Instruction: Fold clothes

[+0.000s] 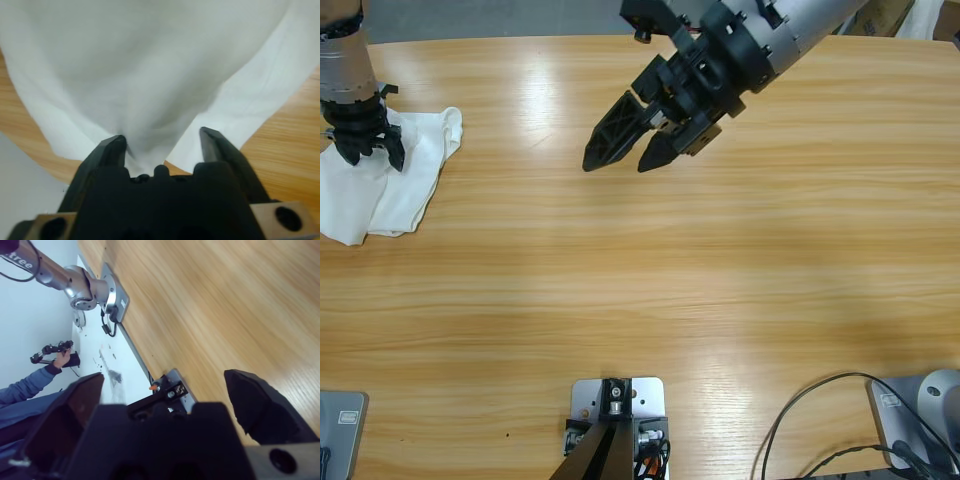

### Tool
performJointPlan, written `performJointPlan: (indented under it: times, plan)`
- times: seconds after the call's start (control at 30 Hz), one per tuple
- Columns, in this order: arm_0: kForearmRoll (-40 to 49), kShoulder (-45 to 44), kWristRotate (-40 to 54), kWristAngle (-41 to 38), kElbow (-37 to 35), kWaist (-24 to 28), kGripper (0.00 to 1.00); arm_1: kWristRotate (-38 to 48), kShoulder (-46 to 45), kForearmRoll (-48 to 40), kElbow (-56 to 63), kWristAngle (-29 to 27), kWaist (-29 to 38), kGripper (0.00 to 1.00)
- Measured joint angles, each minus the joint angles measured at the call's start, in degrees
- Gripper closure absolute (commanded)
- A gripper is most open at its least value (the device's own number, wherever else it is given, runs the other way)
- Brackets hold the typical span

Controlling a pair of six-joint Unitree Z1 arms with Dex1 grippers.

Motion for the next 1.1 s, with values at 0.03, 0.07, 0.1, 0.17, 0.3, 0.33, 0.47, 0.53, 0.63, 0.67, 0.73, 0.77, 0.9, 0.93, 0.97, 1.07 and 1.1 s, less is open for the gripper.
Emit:
performJointPlan:
  times: [0.03, 0.07, 0.1, 0.17, 0.3, 0.33, 0.47, 0.53, 0.63, 0.67, 0.73, 0.77, 0.9, 0.93, 0.97, 1.07, 1.1]
  plan:
    - [0.00, 0.19, 0.00, 0.00, 0.00, 0.00, 1.000, -0.06, -0.19, -0.01, 0.17, 0.17, -0.18, 0.000]
    - [0.00, 0.27, 0.00, 0.00, 0.00, 0.00, 1.000, -0.12, -0.29, -0.02, 0.39, 0.32, -0.33, 0.000]
    - [0.00, 0.29, 0.00, 0.00, 0.00, 0.00, 1.000, -0.21, -0.33, -0.02, 0.65, 0.45, -0.47, 0.000]
    - [0.00, 0.29, 0.00, 0.00, 0.00, 0.00, 1.000, -0.40, -0.43, -0.02, 0.99, 0.56, -0.62, 0.000]
    - [0.00, 0.29, 0.00, 0.00, 0.00, 0.02, 1.000, -0.71, -1.42, -0.18, 1.78, 0.58, -0.64, 0.000]
    - [0.00, 0.29, 0.00, 0.00, 0.00, 0.02, 1.000, -0.73, -1.47, -0.21, 2.07, 0.58, -0.66, 0.000]
    - [0.00, 0.29, 0.20, 0.00, 0.00, 0.03, 1.000, -0.74, -1.48, -0.40, 2.51, 0.68, -0.92, 0.004]
    - [0.00, 0.28, 0.52, 0.00, 0.00, 0.03, 1.000, -0.74, -1.48, -0.68, 2.56, 0.87, -0.95, 0.004]
    - [0.00, 0.22, 0.86, 0.00, -0.03, 0.03, 1.000, -0.74, -1.48, -1.17, 2.84, 1.01, -0.95, 0.004]
    - [0.00, 0.09, 0.90, 0.00, -0.18, 0.03, 1.000, -0.74, -1.48, -1.30, 3.08, 1.02, -0.95, 0.004]
    - [0.01, -0.57, 1.00, 0.00, -1.16, -0.05, 1.000, -0.74, -1.48, -1.55, 3.71, 1.03, -0.95, 0.004]
    - [0.09, -1.04, 1.02, 0.00, -2.10, -0.18, 1.000, -0.74, -1.48, -1.71, 3.91, 1.04, -0.96, 0.004]
    - [2.85, -2.32, 1.30, 0.00, -8.43, -1.01, 1.000, -0.74, -1.48, -2.22, 4.32, 1.08, -0.97, 0.004]
    - [3.70, -2.33, 1.43, 0.00, -10.19, -1.20, 1.000, -0.74, -1.48, -2.35, 4.48, 1.24, -0.98, 0.004]
    - [4.52, -2.32, 1.54, 0.00, -11.85, -1.36, 1.000, -0.74, -1.48, -2.47, 4.63, 1.43, -0.98, 0.004]
    - [6.30, -1.93, 1.61, 0.00, -16.34, -1.71, 1.000, -0.74, -1.53, -2.55, 5.00, 1.86, -1.14, 0.004]
    - [6.46, -1.47, 1.61, -0.11, -16.75, -1.92, 1.000, -0.74, -1.62, -2.55, 5.13, 1.94, -1.31, 0.004]
